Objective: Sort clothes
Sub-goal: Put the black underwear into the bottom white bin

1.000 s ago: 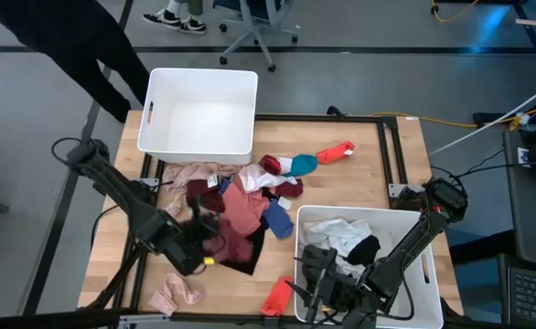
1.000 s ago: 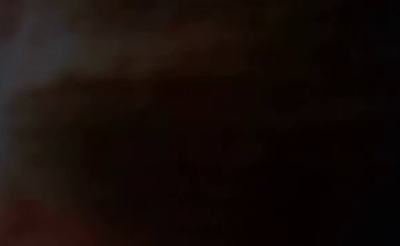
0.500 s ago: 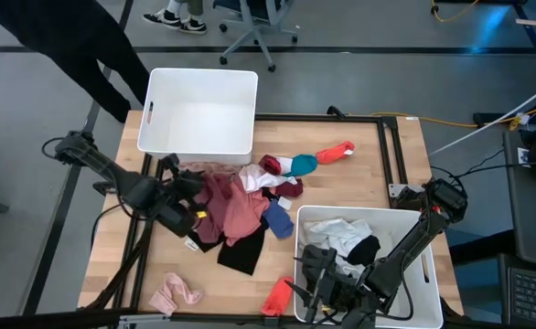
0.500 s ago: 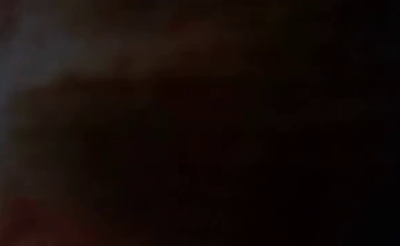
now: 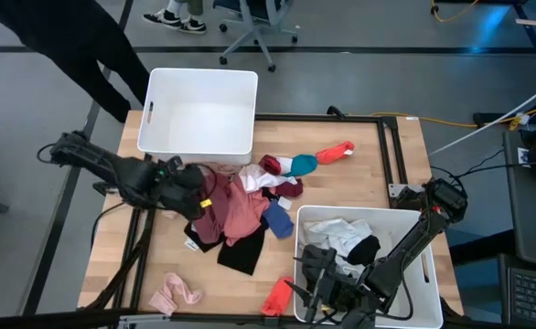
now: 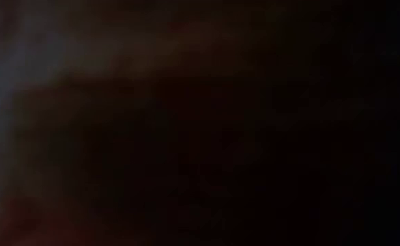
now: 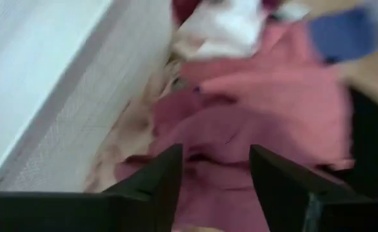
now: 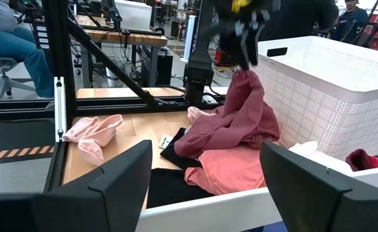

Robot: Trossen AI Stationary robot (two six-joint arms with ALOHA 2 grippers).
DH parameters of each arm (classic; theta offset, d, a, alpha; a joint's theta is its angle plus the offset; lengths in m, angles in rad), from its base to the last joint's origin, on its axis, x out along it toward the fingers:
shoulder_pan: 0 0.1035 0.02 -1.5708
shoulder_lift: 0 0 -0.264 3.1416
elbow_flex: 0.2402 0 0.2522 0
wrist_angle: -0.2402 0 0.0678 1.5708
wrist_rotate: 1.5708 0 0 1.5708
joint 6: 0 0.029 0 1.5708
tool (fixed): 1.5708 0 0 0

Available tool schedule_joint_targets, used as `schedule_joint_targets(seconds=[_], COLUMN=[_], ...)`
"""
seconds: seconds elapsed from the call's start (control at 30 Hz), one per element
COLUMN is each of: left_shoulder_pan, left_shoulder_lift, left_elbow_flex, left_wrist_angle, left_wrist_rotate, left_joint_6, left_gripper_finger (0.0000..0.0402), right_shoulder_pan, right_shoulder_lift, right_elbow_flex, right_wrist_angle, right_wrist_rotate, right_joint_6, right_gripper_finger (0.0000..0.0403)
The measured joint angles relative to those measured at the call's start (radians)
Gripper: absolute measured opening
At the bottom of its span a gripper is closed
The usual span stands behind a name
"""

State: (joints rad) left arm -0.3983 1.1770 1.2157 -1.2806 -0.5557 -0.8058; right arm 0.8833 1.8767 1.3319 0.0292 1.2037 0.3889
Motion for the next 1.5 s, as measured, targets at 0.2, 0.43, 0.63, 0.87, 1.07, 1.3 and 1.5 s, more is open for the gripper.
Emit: schedule_joint_targets(seconds=[0.2, 0.43, 0.63, 0.87, 1.07, 1.3, 1.5], left_shoulder_pan=[-0.081, -0.179, -0.221, -0.227, -0.186, -0.169, -0.169], left_shoulder_lift=[-0.062, 0.039, 0.245, 0.505, 0.637, 0.698, 0.706], left_elbow_flex=[0.035, -0.11, -0.213, -0.224, -0.224, -0.218, -0.218], left_wrist_angle=[0.288, 0.702, 0.798, 0.891, 0.893, 0.933, 0.939], left_wrist_rotate=[-0.07, 0.019, 0.121, 0.161, 0.16, 0.151, 0.158], left_joint_6=[0.061, 0.207, 0.148, 0.154, 0.124, 0.134, 0.142], left_gripper_finger=[0.0192, 0.0187, 0.0187, 0.0186, 0.0186, 0.0181, 0.0091], right_shoulder_pan=[0.0, 0.0, 0.0, 0.0, 0.0, 0.0, 0.0], right_shoulder_lift=[0.0, 0.0, 0.0, 0.0, 0.0, 0.0, 0.0], right_elbow_flex=[0.0, 0.0, 0.0, 0.0, 0.0, 0.0, 0.0], right_wrist_angle=[0.0, 0.0, 0.0, 0.0, 0.0, -0.001, -0.001], right_wrist_rotate=[0.0, 0.0, 0.0, 0.0, 0.0, 0.0, 0.0], right_joint_6=[0.0, 0.0, 0.0, 0.0, 0.002, 0.003, 0.003], right_gripper_finger=[0.0289, 0.0289, 0.0289, 0.0289, 0.0289, 0.0289, 0.0289])
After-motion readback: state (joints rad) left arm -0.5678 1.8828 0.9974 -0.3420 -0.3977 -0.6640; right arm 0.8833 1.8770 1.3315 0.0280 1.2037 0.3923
